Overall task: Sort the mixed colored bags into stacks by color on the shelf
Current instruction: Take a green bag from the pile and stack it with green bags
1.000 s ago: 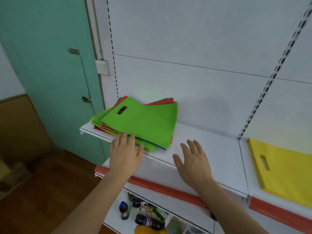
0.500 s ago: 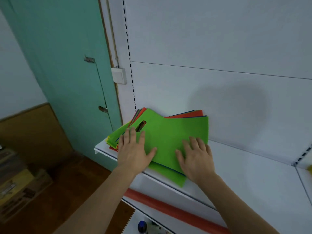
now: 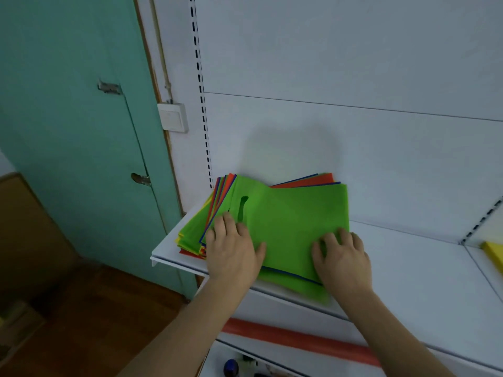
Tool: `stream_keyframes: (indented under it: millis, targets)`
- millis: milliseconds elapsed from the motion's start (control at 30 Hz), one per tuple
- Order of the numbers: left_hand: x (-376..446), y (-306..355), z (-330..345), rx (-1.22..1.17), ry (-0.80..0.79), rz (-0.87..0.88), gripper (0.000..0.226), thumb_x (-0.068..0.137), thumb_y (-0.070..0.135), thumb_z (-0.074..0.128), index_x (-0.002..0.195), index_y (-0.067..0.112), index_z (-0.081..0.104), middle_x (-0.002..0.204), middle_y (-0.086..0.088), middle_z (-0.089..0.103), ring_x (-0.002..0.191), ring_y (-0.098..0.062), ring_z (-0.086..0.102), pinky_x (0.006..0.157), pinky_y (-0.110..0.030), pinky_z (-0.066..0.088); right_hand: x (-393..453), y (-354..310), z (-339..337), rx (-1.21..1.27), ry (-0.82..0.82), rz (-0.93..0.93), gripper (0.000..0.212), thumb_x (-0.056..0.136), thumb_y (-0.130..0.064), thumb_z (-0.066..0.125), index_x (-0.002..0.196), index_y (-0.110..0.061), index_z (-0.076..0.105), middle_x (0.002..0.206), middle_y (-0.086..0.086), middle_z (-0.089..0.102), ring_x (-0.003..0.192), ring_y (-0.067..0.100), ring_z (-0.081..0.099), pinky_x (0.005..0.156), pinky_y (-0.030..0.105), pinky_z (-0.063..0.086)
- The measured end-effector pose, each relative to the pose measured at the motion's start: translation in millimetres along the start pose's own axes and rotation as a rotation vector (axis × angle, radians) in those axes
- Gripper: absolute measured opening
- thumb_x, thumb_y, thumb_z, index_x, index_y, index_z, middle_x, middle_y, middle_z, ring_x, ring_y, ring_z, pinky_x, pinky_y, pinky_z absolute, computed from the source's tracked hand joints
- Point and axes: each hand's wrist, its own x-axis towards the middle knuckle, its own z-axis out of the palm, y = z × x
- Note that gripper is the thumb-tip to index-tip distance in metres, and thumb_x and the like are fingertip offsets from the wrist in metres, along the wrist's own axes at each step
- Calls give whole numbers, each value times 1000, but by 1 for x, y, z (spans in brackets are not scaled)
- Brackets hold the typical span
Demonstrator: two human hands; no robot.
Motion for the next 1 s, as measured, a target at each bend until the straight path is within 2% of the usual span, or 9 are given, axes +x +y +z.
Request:
stream_keyframes:
  millis: [133, 233, 367, 567, 633, 733, 800, 900, 1000]
  targets:
    - [-9, -2, 5, -3, -25, 37, 72, 102, 69, 24, 147, 19, 50, 158, -30, 40, 147, -43, 30, 118, -57, 23, -9, 0, 2, -20, 12, 39, 41, 102, -48, 55, 117, -12, 67, 137, 22, 55, 124, 44, 49, 96, 51, 51]
    - [-11, 5, 4, -59, -42, 108, 68, 102, 61, 42, 155, 18, 36, 154, -27, 45, 146, -42, 34, 119, -58, 22, -10, 5, 0, 21, -19, 102, 54, 100, -55, 56, 127, -10, 62, 144, 23, 49, 124, 45, 51, 104, 50, 46]
    - [-15, 9, 5, -172, -35, 188, 79, 98, 50, 61, 160, 21, 22, 151, -15, 51, 143, -38, 37, 122, -57, 23, -6, 12, -6, 194, -31, 234, 77, 92, -61, 69, 140, -3, 53, 134, 25, 57, 119, 46, 56, 105, 51, 45]
    - [-11, 11, 8, -312, -21, 262, 98, 96, 40, 66, 165, 32, -3, 157, -13, 42, 148, -40, 34, 121, -55, 33, 11, 27, -20, 403, 14, 299, 59, 93, -20, 71, 145, -8, 48, 127, 21, 65, 118, 43, 59, 97, 48, 48]
    - [-11, 11, 7, -372, 15, 275, 90, 96, 57, 57, 164, 34, 3, 155, -13, 44, 144, -38, 40, 116, -54, 39, 15, 37, -21, 430, 4, 342, 50, 94, -17, 66, 141, -10, 53, 119, 18, 70, 111, 42, 63, 89, 45, 50]
    - [-8, 10, 5, -408, 6, 264, 81, 93, 84, 30, 160, 38, 23, 163, -13, 33, 145, -35, 40, 115, -55, 39, 19, 53, -21, 403, -41, 367, 16, 94, -18, 62, 107, -11, 68, 95, 14, 73, 89, 38, 63, 73, 39, 48]
    - [-7, 11, 1, -444, -42, 251, 91, 85, 96, 20, 153, 39, 42, 170, -8, 22, 151, -31, 33, 118, -59, 34, 21, 62, -23, 401, -54, 383, 10, 93, -16, 61, 86, -12, 66, 81, 10, 68, 75, 33, 59, 66, 37, 47]
    - [-4, 14, -3, -508, -102, 226, 95, 83, 99, 18, 143, 37, 57, 171, -7, 24, 153, -31, 30, 119, -63, 32, 21, 71, -23, 425, 0, 393, 15, 92, -13, 57, 77, -14, 58, 71, 7, 62, 67, 27, 55, 60, 36, 41]
    - [2, 14, 0, -418, -83, 167, 76, 94, 83, 26, 143, 33, 56, 158, -13, 41, 139, -35, 48, 111, -55, 44, 22, 84, -24, 467, 103, 417, 7, 94, -13, 53, 90, -13, 58, 80, 12, 64, 73, 33, 53, 65, 38, 40]
